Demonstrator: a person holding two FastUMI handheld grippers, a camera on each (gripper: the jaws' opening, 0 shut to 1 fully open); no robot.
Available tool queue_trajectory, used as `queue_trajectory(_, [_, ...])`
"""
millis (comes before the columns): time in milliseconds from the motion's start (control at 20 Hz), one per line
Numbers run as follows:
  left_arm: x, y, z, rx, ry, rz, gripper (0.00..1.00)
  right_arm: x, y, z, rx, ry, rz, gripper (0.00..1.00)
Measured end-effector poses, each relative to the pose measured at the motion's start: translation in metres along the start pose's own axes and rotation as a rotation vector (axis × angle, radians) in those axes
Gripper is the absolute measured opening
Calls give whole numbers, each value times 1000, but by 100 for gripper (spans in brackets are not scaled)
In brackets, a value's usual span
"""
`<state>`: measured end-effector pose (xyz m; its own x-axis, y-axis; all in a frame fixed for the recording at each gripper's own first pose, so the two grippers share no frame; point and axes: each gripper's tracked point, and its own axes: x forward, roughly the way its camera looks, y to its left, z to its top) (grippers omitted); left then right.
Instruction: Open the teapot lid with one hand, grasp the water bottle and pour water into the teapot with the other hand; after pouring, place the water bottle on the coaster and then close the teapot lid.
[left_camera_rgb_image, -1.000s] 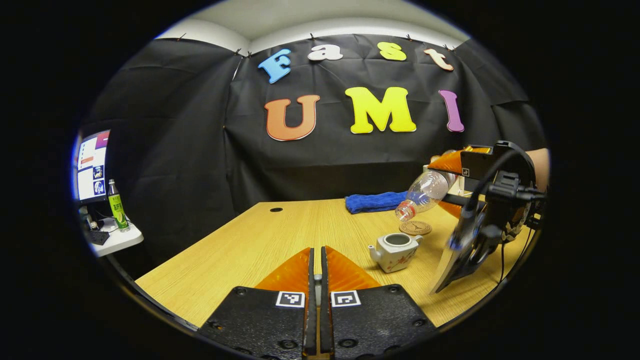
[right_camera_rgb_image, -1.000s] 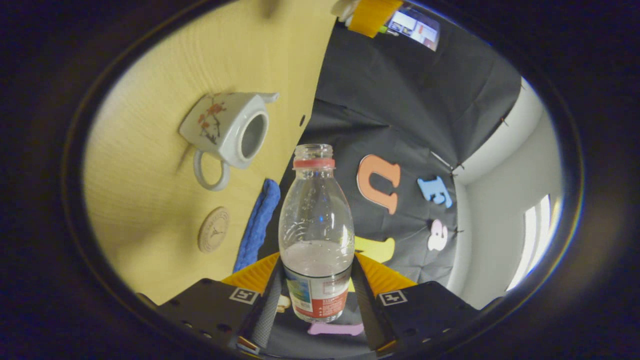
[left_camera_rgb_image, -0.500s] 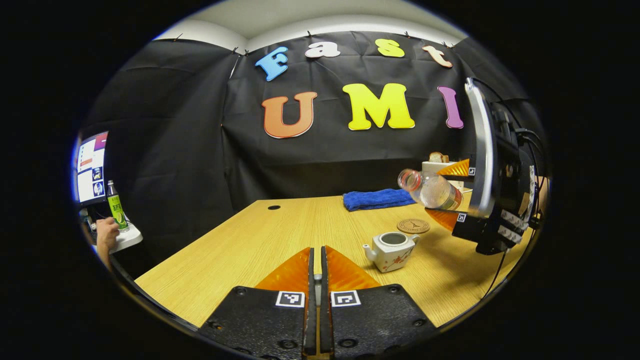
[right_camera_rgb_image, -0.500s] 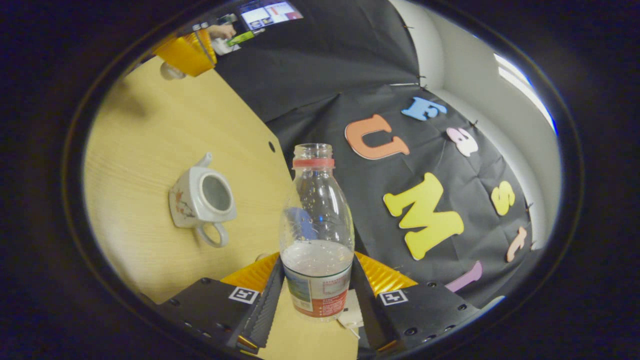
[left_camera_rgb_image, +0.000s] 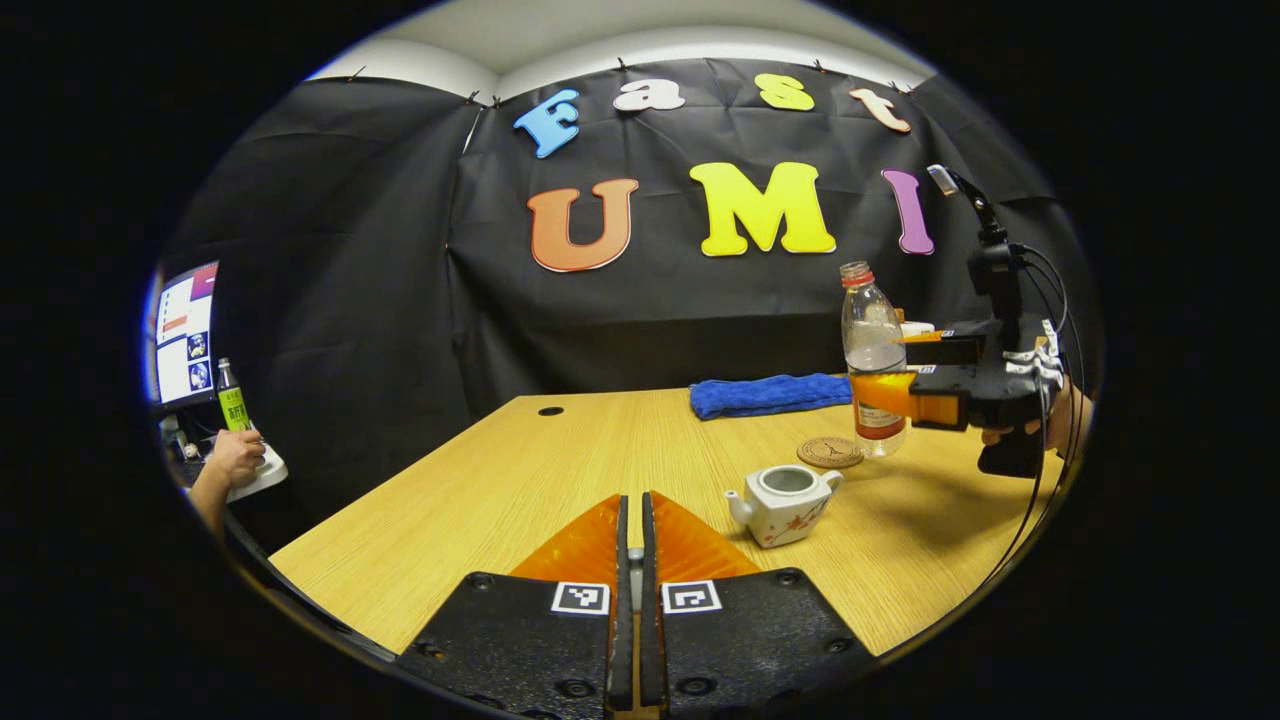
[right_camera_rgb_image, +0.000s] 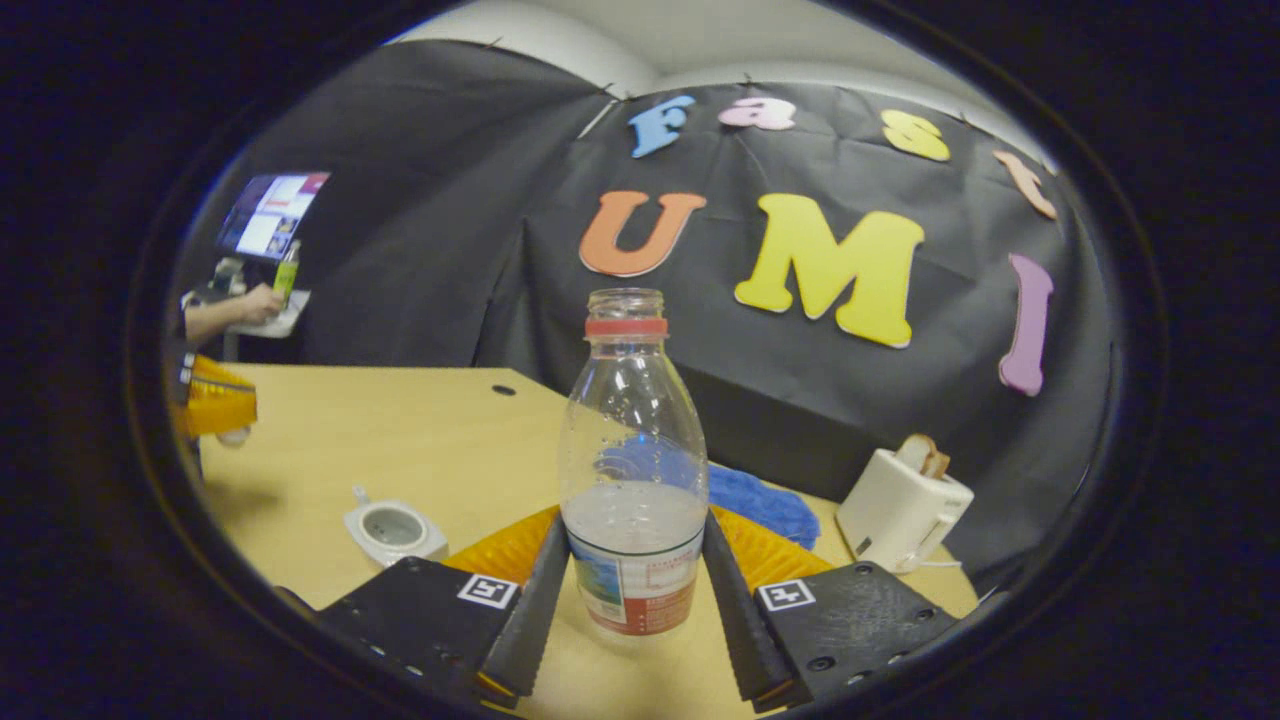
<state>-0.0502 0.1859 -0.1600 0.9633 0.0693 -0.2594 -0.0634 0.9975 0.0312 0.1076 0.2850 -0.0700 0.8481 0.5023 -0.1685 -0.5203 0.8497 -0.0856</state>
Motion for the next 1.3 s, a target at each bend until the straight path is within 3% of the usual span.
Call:
queue_trajectory(100, [0, 0, 0, 3, 1, 5, 9, 12, -12, -3, 97, 15, -23, 74])
queue_trajectory(250, [2, 0, -4, 2, 9, 5, 5, 36, -26, -14, 123, 24, -62, 72])
queue_trajectory(400, [3, -1, -6, 3, 15, 4, 5, 54, -21, -23, 157, 44, -49, 72])
queue_trajectory(950, [8, -3, -4, -13, 9, 14, 5, 80, -26, -33, 167, 23, -71, 74])
queue_trajectory(1150, [10, -9, -5, -17, 18, 3, 5, 74, -30, -29, 187, 5, -57, 97])
queue_trajectory(1300, [13, -22, 7, -19, -1, -33, 5, 59, -29, -20, 199, -32, -23, 97])
